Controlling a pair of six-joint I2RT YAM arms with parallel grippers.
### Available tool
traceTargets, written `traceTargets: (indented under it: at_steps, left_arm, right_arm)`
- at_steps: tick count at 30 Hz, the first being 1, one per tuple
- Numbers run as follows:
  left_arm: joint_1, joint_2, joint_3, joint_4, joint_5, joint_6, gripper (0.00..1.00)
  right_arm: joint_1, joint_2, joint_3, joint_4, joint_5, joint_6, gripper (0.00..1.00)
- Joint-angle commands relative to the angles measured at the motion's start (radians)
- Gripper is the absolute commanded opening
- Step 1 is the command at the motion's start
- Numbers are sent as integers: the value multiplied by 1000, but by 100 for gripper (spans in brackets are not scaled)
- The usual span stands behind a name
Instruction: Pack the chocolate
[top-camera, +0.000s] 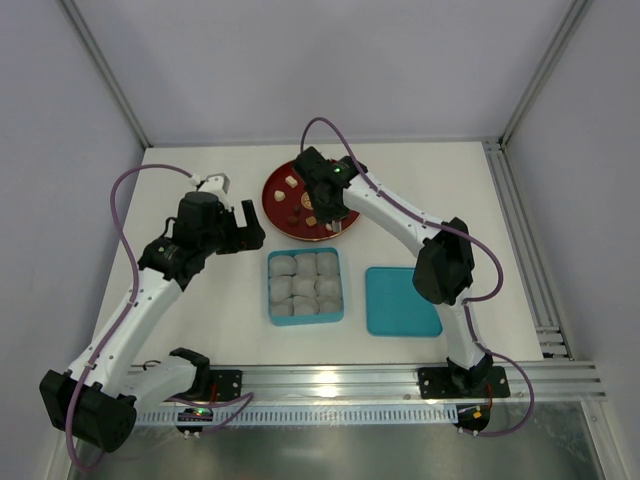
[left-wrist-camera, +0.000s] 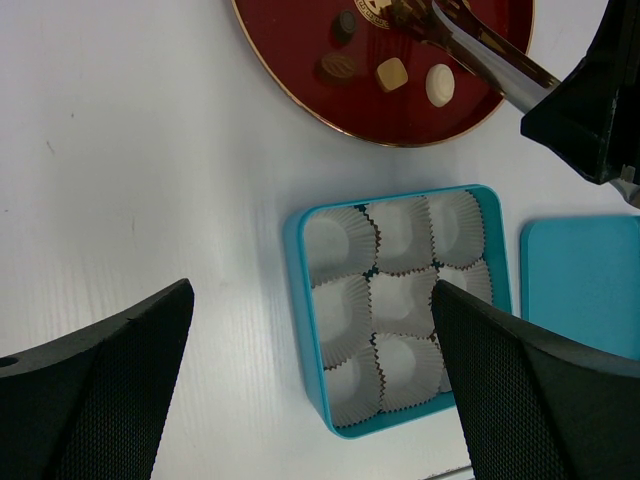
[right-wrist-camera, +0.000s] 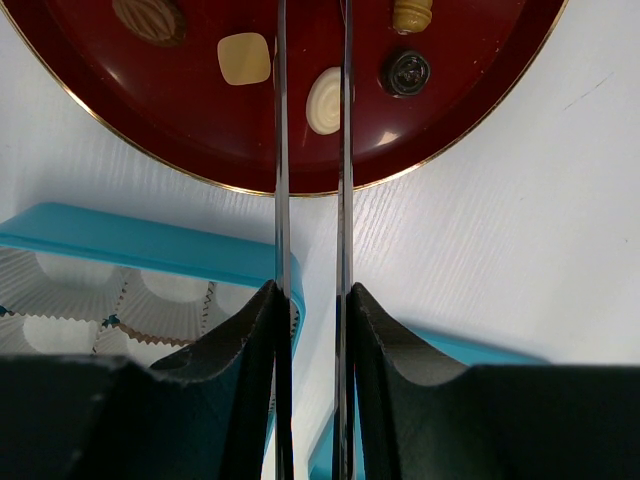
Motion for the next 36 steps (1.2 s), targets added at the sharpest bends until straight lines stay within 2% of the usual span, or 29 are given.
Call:
traceTargets:
  at_steps: [1, 17, 36]
  left_arm:
    - [7, -19, -1, 29, 13, -5, 100]
    - [10, -17, 0, 29, 16, -5, 100]
    - [16, -16, 0, 29, 13, -5, 100]
  right_arm:
    - [4, -58, 27, 4, 22, -12, 26]
    - [15, -99, -6, 9, 29, -9, 24]
    - [75, -250, -83, -17, 42, 13, 23]
